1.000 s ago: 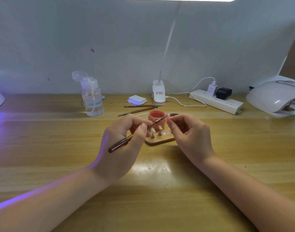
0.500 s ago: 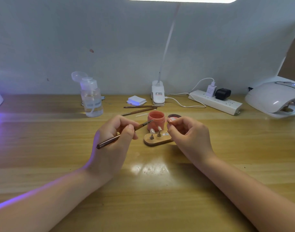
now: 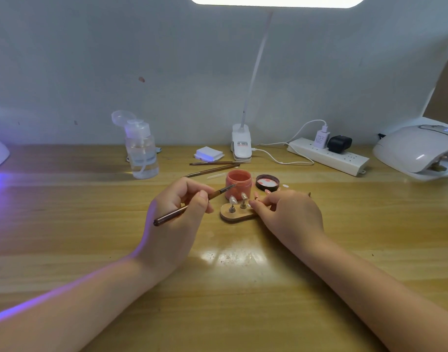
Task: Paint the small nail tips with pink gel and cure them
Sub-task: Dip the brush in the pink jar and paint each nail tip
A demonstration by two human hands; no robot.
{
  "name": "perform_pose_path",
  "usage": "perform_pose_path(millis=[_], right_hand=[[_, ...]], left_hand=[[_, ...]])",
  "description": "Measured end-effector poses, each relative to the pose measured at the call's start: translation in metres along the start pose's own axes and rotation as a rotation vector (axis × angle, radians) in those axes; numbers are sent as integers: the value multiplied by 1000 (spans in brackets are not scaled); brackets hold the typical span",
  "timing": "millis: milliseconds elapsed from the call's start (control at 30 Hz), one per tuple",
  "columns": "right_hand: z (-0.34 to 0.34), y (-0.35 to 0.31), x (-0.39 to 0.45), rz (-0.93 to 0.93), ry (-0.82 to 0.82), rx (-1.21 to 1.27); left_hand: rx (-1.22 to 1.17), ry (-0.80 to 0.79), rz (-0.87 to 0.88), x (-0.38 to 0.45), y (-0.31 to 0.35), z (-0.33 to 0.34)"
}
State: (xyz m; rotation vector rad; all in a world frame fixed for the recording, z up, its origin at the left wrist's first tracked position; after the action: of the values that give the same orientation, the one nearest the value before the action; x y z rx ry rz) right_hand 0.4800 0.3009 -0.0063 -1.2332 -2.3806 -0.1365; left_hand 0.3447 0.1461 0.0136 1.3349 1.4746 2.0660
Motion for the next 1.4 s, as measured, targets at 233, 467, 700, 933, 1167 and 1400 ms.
perform_pose_path(millis=[233,467,700,933,1167,1400], right_hand=[[-2,-9,-4,-81,34,-65],[0,-2,0,-18,13,-21],[-1,-5,-2,-80,20,-113],[0,-14,-5,-100,16,-37],[3,-17,1,-165,-44,23],[-4,-17,-4,-223,37,63]], left_hand=[[-10,3,-3,1,-3,0],[-25,2,-16,1,-6,-2],[-39,8,-16,3,-7,-3],[-27,10,-6,4,-8,-3],[-34,23,-6,5,-8,-3],[-19,37,-32,16,-10,6]])
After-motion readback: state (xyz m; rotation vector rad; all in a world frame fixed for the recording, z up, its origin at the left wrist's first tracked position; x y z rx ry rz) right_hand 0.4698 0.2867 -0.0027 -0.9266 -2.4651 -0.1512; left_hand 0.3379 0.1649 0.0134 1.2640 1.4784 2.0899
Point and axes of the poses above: each hand's wrist, its own x-axis towards the middle knuckle, its own z-axis out of the palm, y = z × x, the point moved 4 cm from there along x, towards the middle knuckle, and after that the axes turned 14 degrees about -x, right-handed, at the moved point
